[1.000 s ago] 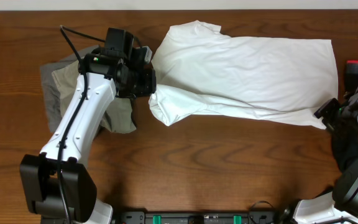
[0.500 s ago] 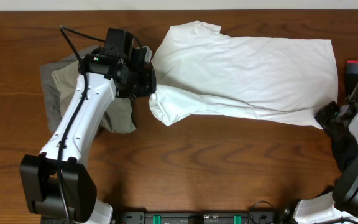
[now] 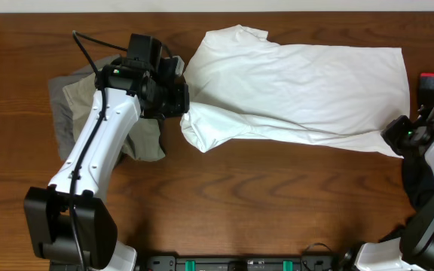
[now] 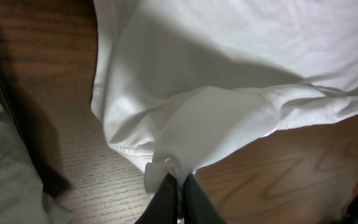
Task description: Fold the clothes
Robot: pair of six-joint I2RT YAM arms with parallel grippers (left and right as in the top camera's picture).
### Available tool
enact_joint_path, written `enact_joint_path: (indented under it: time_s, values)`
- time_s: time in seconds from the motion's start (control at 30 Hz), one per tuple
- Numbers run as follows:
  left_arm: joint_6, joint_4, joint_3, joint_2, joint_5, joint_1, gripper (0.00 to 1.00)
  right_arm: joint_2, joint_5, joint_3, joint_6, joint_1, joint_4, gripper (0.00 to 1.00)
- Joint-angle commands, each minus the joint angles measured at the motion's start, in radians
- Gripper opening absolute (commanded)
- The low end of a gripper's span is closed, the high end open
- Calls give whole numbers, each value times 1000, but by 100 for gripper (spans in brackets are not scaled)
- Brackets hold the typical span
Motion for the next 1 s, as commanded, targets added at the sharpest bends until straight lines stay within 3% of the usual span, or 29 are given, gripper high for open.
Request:
enact_joint_path:
  time_s: [0.0, 0.1, 0.33, 0.7, 0.97]
  values:
    - [2, -2, 11, 2, 6, 0, 6, -16, 102, 15, -8, 4, -37, 45]
    - [2, -2, 11, 2, 6, 0, 6, -12, 214, 13, 10, -10, -28, 48]
    - [2, -2, 11, 2, 6, 0, 6, 16, 163, 11, -10, -30, 56, 34]
    - [2, -2, 11, 2, 6, 0, 6, 124, 150, 11, -5, -29, 79, 32]
    - [2, -2, 11, 2, 6, 0, 6, 111, 34, 14, -6, -48, 134, 8]
